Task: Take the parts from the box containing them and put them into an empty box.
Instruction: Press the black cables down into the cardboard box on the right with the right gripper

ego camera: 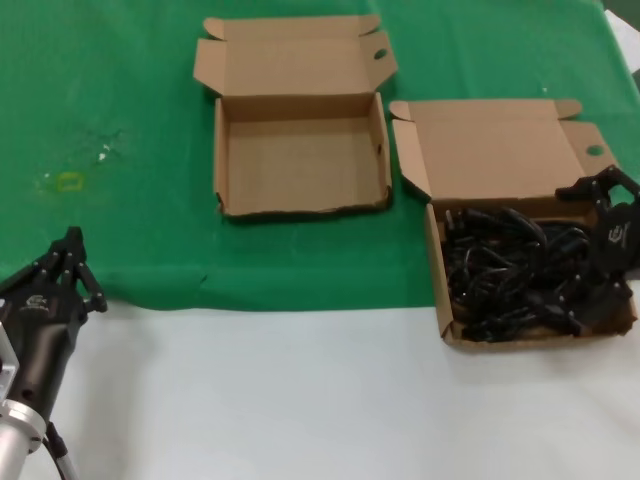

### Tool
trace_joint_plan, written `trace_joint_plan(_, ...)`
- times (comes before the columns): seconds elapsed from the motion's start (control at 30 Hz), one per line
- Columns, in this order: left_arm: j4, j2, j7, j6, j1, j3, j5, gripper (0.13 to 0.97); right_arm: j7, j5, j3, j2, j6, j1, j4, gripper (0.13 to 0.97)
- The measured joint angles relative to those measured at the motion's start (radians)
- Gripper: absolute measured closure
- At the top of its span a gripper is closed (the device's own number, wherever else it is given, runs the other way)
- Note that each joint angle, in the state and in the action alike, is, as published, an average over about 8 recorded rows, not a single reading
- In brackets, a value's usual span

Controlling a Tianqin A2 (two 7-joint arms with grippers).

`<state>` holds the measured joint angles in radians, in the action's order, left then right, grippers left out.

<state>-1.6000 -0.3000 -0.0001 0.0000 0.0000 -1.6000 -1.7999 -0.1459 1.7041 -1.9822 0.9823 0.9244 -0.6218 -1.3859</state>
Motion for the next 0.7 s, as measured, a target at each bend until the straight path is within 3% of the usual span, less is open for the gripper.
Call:
trace_joint_plan(0.3,0.0,0.0,0.0,0.0,0.0,0.0,0.0,0.953,0.06,-0.155,-0.086,-0.073,0.21,-0.225,0.192,0.129)
trace_joint_plan(0.7,0.0,0.0,0.0,0.0,0.0,0.0,0.0,0.953,0.108,-0.252,-0.107,-0.208,0.224,-0.383,0.423,0.13)
